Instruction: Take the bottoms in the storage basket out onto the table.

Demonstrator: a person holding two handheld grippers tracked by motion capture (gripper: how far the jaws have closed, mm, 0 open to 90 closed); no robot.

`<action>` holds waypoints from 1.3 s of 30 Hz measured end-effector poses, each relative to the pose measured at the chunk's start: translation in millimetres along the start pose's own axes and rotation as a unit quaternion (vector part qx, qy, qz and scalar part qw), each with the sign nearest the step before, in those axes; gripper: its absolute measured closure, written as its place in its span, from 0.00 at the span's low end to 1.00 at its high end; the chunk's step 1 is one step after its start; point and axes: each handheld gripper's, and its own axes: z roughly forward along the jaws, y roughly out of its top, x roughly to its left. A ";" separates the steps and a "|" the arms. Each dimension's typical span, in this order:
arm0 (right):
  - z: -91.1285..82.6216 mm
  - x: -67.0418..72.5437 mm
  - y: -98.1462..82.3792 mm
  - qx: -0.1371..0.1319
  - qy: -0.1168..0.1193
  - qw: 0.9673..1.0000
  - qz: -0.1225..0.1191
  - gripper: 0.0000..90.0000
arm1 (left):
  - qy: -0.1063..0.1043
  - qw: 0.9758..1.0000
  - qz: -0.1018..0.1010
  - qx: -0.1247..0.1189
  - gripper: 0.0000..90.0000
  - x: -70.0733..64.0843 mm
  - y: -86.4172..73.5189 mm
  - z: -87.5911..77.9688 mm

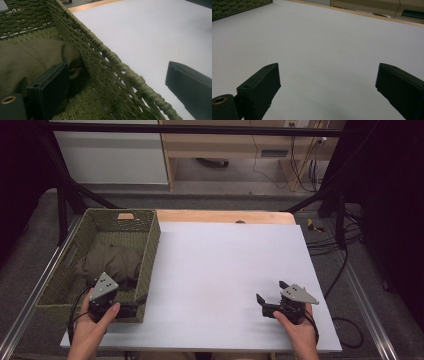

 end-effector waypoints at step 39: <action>-4.1 7.8 1.6 0.009 0.001 1.000 -0.014 0.08 | 0.030 0.999 0.023 -0.021 0.08 -19.3 41.3 -16.0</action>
